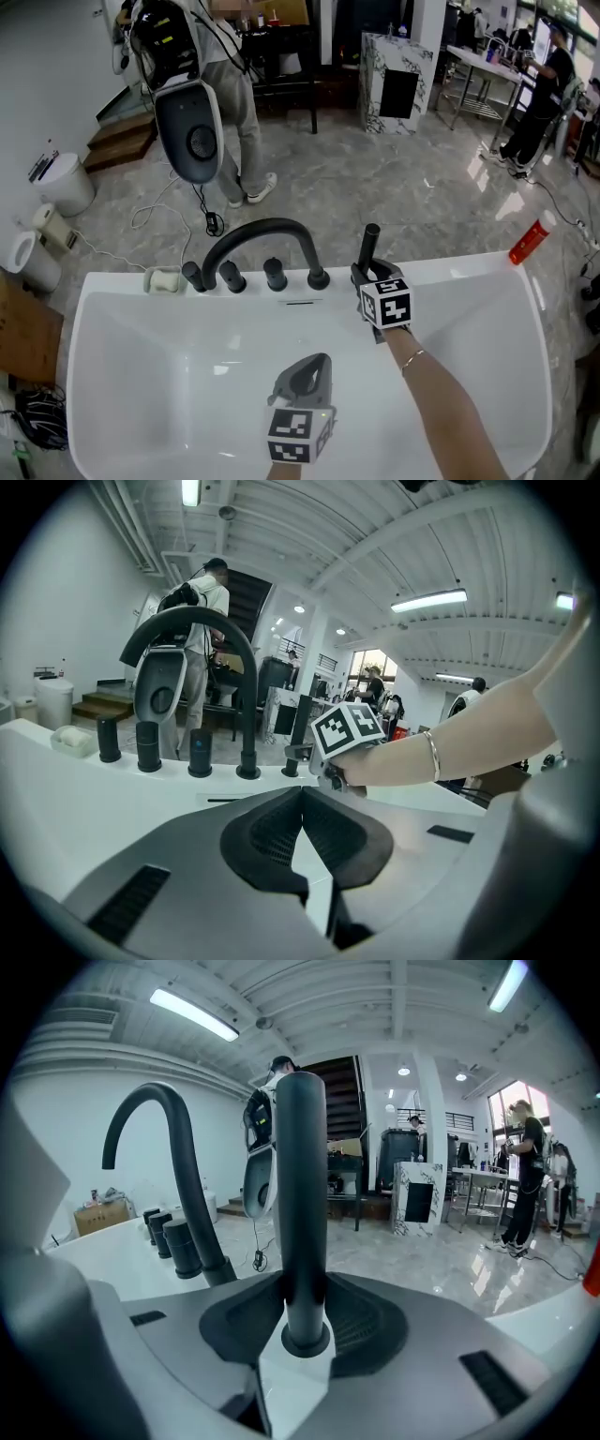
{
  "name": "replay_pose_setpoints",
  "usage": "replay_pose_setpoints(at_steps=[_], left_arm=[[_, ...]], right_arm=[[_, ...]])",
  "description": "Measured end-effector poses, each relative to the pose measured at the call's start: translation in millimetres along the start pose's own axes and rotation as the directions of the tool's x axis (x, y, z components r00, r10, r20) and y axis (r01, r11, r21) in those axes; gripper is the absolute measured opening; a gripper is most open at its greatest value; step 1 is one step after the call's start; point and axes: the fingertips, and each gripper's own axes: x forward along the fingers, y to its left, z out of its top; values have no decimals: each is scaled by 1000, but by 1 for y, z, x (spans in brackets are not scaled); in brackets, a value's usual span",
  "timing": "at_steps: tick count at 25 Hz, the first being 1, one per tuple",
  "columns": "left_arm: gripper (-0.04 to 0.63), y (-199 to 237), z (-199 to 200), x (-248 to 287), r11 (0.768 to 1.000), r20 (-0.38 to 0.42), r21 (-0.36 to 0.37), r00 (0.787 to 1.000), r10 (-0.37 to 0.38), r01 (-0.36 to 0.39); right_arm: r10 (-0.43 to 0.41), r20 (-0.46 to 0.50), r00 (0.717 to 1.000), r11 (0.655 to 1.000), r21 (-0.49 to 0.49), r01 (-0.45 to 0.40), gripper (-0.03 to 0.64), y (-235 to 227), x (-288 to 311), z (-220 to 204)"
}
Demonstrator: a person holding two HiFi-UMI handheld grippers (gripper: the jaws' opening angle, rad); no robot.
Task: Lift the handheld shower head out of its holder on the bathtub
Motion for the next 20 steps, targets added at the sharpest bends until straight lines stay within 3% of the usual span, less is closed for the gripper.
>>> replay_pose_setpoints(at_steps=[10, 20], left_arm=[[20, 5, -9, -15, 999, -10, -33, 1000, 15, -15], [20, -17, 23, -46, 1000, 6, -10, 1000, 10, -10]], right_arm=[[-24, 4, 1000, 999, -35, 24, 135, 4, -14, -3], [-13, 72, 997, 999, -38, 15, 133, 18, -68, 44]])
